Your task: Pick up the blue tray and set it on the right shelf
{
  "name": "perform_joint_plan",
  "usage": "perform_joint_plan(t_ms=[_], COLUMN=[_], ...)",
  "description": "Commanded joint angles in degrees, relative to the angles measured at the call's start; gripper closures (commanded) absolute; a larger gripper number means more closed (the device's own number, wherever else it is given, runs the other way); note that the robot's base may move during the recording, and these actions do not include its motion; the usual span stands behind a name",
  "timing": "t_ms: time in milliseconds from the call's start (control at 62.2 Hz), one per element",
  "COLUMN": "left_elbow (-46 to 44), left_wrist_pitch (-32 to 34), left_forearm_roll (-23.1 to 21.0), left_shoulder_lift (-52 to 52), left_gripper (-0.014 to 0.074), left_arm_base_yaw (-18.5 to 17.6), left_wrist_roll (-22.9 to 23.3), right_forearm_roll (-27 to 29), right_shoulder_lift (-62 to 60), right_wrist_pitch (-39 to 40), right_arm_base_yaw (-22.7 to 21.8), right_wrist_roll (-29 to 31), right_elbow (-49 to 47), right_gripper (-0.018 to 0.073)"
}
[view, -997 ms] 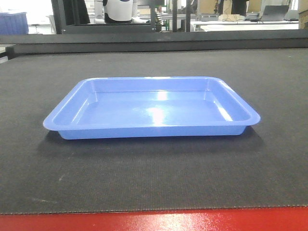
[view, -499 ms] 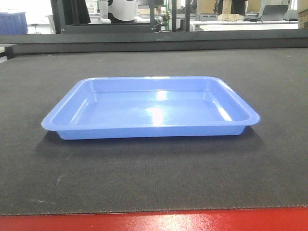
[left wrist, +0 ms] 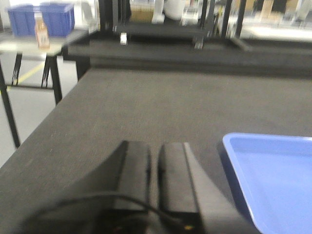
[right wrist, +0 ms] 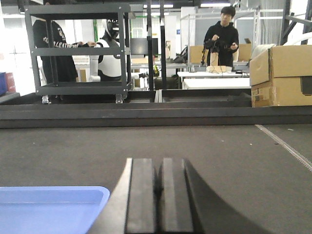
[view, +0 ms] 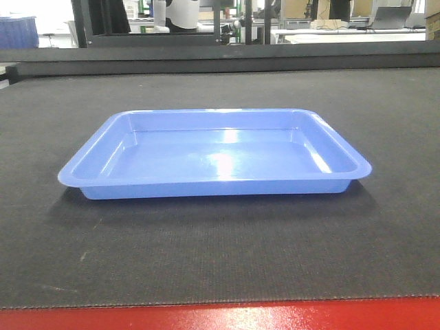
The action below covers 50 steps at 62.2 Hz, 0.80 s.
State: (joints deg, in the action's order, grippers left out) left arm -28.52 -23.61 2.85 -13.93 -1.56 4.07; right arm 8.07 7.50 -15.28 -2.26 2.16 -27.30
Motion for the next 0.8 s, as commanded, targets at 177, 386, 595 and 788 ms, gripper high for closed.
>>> perform_joint_plan(t_ms=[177,386,595,788], left_elbow=[-12.2,-19.3,-28.9,-41.8], left_wrist_pitch=[-4.4,-5.3,-11.8,-24.0], left_forearm_roll=[-3.2,-8.7,-9.5,-9.4], left_shoulder_lift=[-17.8,-28.6,-42.2,-58.3], left_gripper=[0.0168,0.0176,0.0176,0.0176], left_arm_base_yaw=[-0.7,-10.1,-20.1,-22.5], left_wrist_roll=[-0.1,-6.1,-6.2,-5.5], right_forearm_roll=[0.2,0.5,0.6,0.6], right_shoulder_lift=[17.6,28.4,42.4,59.5], right_wrist_pitch=[3.1,1.4,-7.5,-19.3], right_arm_base_yaw=[0.4,9.6,22.3,24.3], right_wrist_roll=[-0.1,-0.1,-0.1,-0.1], right_elbow=[-10.1,-17.7,-27.3,-37.0], right_gripper=[-0.0020,-0.0052,-0.0052,-0.0052])
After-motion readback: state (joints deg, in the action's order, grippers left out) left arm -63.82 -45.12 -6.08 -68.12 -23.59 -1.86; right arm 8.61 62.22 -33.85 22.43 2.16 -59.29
